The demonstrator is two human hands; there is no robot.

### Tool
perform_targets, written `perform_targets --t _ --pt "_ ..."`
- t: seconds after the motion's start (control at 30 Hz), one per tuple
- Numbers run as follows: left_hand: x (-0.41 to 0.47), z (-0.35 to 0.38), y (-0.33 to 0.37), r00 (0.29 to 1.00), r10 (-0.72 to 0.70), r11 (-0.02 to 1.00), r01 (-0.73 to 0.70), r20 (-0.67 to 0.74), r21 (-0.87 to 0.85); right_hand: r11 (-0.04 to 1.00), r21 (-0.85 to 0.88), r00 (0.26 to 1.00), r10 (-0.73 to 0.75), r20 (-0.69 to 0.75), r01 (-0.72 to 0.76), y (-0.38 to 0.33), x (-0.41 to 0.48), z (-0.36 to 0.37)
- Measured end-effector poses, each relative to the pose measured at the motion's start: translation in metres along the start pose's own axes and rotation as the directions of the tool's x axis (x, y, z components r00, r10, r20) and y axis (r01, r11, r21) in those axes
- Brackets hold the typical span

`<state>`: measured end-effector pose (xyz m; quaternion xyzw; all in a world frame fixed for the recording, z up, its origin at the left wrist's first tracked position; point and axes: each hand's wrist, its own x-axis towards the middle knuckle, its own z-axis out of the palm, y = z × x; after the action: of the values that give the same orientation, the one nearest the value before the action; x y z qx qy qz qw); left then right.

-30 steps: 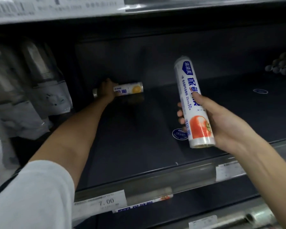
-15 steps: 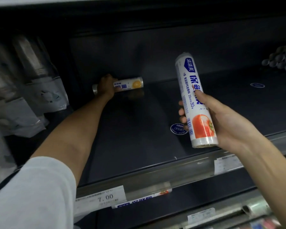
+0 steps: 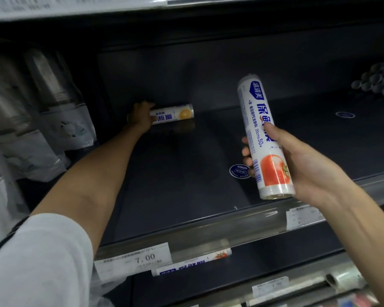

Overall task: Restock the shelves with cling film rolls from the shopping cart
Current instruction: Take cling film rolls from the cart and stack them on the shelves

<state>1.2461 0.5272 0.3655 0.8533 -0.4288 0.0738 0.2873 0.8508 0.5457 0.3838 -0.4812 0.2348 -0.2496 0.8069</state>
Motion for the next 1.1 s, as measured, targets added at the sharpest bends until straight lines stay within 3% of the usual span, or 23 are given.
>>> perform_targets --t 0.1,0.2,0.37,0.5,0.6,0.7,0.87,1.03,1.1 --pt "-0.018 -0.013 0.009 0.998 0.001 1.0 -0.001 -0.055 0.002 1.0 -0.005 1.0 -0.012 -0.001 0.012 0.001 -0.007 0.0" --pt "-0.058 -0.038 0.047 0.994 0.109 0.994 -0.109 -0.032 0.012 0.999 -0.026 1.0 -0.029 0.006 0.029 0.001 -0.022 -0.002" --pt "-0.209 -0.088 0.108 0.959 0.277 0.96 -0.28 0.066 0.032 0.998 -0.042 0.996 -0.033 0.087 0.037 0.009 -0.054 -0.01" --pt "-0.327 -0.088 0.086 0.921 0.378 0.891 -0.333 -0.098 0.309 0.999 -0.041 0.986 0.003 0.168 0.004 0.03 -0.084 -0.02" --pt "-0.34 -0.068 0.067 0.865 0.484 0.754 -0.336 -0.131 0.565 0.996 -0.045 0.973 0.086 0.216 -0.078 0.046 -0.107 -0.025" --pt "-0.336 -0.05 0.054 0.838 0.531 0.652 -0.308 -0.127 0.693 0.988 -0.072 0.958 0.152 0.243 -0.138 0.063 -0.127 -0.027" --pt "-0.334 -0.046 0.053 0.789 0.57 0.671 -0.286 -0.229 0.684 0.952 -0.13 0.919 0.303 0.252 -0.278 0.102 -0.164 -0.041" --pt "-0.395 -0.015 0.05 0.53 0.683 0.718 -0.361 -0.502 0.596 0.87 -0.194 0.867 0.48 0.133 -0.453 0.154 -0.191 -0.076" --pt "-0.435 0.024 0.027 0.583 0.661 0.741 -0.408 -0.472 0.534 0.842 -0.304 0.875 0.481 0.047 -0.446 0.175 -0.187 -0.089"
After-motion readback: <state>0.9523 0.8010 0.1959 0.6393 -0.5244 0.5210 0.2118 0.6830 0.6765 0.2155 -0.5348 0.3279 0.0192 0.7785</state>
